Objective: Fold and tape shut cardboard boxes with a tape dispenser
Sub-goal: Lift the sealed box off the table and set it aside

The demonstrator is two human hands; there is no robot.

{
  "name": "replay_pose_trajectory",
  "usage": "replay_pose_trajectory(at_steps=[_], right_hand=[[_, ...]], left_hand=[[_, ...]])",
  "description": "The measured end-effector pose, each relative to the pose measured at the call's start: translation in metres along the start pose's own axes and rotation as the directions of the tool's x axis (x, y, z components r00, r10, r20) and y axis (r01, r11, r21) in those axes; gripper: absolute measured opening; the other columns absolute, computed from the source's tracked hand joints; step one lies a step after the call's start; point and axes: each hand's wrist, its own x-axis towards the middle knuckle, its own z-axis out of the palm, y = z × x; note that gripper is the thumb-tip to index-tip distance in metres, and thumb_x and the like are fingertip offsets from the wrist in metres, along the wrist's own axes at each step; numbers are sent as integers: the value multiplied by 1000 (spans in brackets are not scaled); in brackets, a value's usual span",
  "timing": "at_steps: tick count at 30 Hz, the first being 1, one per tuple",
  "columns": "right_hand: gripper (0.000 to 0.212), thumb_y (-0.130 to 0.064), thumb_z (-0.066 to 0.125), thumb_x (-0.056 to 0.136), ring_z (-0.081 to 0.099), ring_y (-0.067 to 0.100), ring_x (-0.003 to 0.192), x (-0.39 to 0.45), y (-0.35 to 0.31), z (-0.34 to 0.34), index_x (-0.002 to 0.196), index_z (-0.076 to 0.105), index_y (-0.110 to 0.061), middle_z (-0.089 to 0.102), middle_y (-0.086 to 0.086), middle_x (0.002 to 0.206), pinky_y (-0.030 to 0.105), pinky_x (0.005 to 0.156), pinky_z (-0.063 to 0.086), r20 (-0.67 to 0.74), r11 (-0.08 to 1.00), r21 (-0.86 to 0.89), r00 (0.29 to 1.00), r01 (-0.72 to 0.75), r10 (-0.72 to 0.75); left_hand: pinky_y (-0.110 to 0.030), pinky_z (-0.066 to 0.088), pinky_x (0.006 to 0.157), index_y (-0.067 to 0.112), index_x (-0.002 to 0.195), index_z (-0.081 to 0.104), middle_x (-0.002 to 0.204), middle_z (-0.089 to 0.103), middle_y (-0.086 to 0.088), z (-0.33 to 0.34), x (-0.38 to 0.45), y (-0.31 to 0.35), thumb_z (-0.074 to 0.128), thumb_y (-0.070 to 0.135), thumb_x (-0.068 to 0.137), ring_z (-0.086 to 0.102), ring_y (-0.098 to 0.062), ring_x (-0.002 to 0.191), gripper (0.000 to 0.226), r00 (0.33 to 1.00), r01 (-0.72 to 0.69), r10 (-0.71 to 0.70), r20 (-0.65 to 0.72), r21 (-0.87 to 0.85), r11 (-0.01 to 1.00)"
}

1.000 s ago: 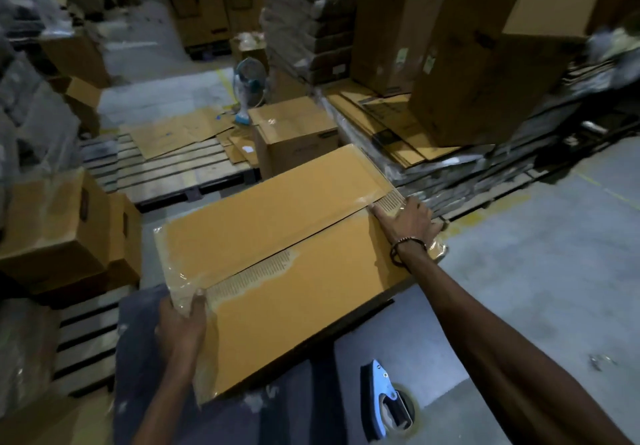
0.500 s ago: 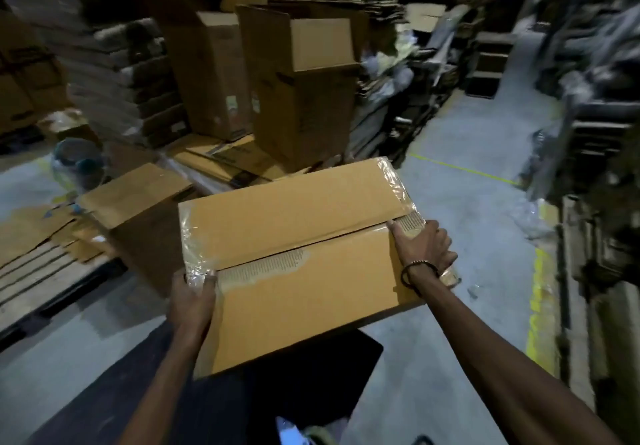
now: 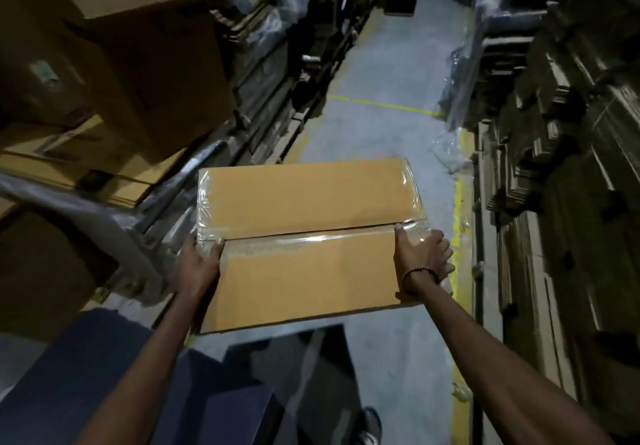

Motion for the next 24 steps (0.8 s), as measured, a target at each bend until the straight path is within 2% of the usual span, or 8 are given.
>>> replay_pose_trajectory(at_steps=[3,6,10,13,17,20,22,24], right_hand=[[89,-83,55,81,46,36,129,40,14,19,133,48,-11,53,16,136,54,106,33,-46,996,-43,996,-81,79],[91,-82,56,80,45,36,131,74,31,51,136,48,-11,52,16,138,54,107,33,-29,984,-69,986,-166,164],[92,-80,59,76,43,36,134,121,64,124,138,46,-13,50,13,142,58,108,32,66,957,-86,957,-275,281],[91,-77,66,74,46,38,133,169,87,192,136,47,-13,52,12,141,58,107,35,187,936,-122,918,-331,349],[89,-75,70,66,59,39,115,248,121,292,128,50,-15,62,11,123,49,98,49,314,907,-139,851,-398,421],[81,-64,76,75,61,37,113,304,156,367,130,52,-10,60,6,114,36,86,47,444,894,-169,778,-414,444],[92,-74,75,59,65,35,105,342,191,421,125,58,-13,68,9,115,39,86,54,485,889,-217,746,-403,456],[95,-77,73,50,67,32,97,375,237,476,121,61,-15,71,10,110,43,85,59,505,899,-252,744,-358,438]], left_hand=[[-39,46,88,20,139,59,128,70,-6,53,36,1,69,39,100,65,-28,114,45,998,18,-21,53,47,999],[-40,49,90,21,135,59,126,70,-3,108,76,-17,69,44,99,64,-23,109,44,993,24,-37,112,111,993],[-45,51,93,15,136,57,126,70,-12,193,142,-65,70,45,98,66,-32,113,51,963,85,-132,234,201,976],[-47,51,87,13,130,59,117,72,-15,273,211,-117,70,60,89,69,-37,108,63,930,99,-194,311,297,950],[-49,51,89,7,134,55,120,70,-23,387,292,-188,77,47,87,67,-44,109,65,904,125,-265,335,387,913],[-51,51,93,7,135,54,120,70,-25,465,335,-246,74,50,85,65,-46,112,69,894,137,-296,335,424,895],[-51,52,95,9,135,55,122,69,-23,514,363,-290,77,31,91,65,-45,113,54,880,138,-315,355,444,885],[-54,57,94,17,129,58,120,70,-17,559,388,-331,79,25,81,68,-41,108,54,859,216,-367,356,399,891]])
